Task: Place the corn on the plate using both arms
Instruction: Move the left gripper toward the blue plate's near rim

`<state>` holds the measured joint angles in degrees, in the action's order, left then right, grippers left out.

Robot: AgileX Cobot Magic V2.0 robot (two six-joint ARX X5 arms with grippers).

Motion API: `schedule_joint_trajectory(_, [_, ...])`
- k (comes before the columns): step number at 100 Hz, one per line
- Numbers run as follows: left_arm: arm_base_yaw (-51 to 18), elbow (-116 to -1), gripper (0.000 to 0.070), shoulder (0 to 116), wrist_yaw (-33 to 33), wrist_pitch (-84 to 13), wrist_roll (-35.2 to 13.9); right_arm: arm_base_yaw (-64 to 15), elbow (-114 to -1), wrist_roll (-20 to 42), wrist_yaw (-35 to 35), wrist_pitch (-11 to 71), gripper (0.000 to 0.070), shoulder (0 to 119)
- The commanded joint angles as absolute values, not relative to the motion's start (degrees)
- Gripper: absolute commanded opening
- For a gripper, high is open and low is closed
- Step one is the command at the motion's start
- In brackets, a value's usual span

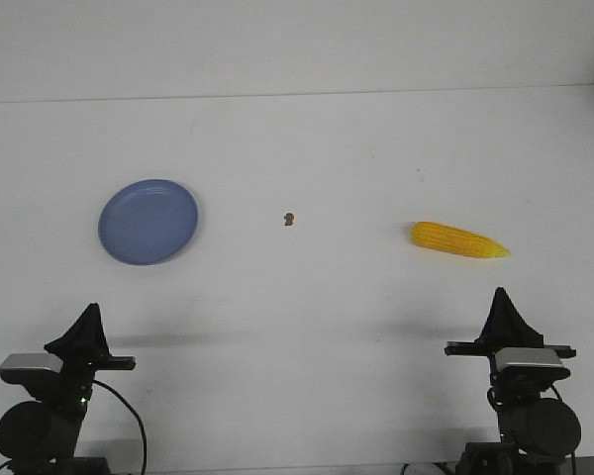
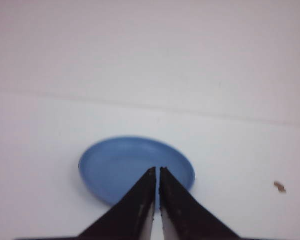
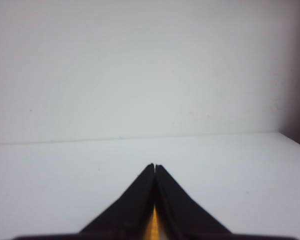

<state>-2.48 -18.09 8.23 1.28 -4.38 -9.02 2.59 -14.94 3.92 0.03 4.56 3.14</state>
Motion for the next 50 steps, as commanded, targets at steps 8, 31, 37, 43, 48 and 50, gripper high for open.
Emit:
schedule_joint_trajectory(8, [-2.5,-28.2,0.0012,16.7,1.0,-10.2,-9.2,2.5,-23.6,4.3,0.0,12.8,0.0002,8.3])
schedule_joint_trajectory(31, [-2.5,-47.1,0.0012,32.1,1.0,-23.7,-4.0,2.5,-40.7,4.3,-0.1,29.9,0.0002,21.0])
schedule_joint_trajectory(37, [-2.5,-51.5,0.0012,35.7,1.0,-28.3,-3.9,2.5,-45.0,4.3,0.0,34.7,0.0002,24.6])
schedule_joint_trajectory(43, [-2.5,-55.2,0.0012,39.1,1.0,-32.3,-3.9,2.5,-48.8,4.3,-0.1,39.0,0.0002,28.0])
schedule_joint_trajectory(48, [-2.5,-57.7,0.0012,41.5,1.0,-35.1,-3.9,2.5,-51.4,4.3,-0.1,42.1,0.0002,30.6])
schedule_joint_trajectory(50, [-2.5,-58.6,0.0012,42.5,1.1,-36.2,-3.9,2.5,-52.3,4.3,-0.1,43.1,0.0002,31.5])
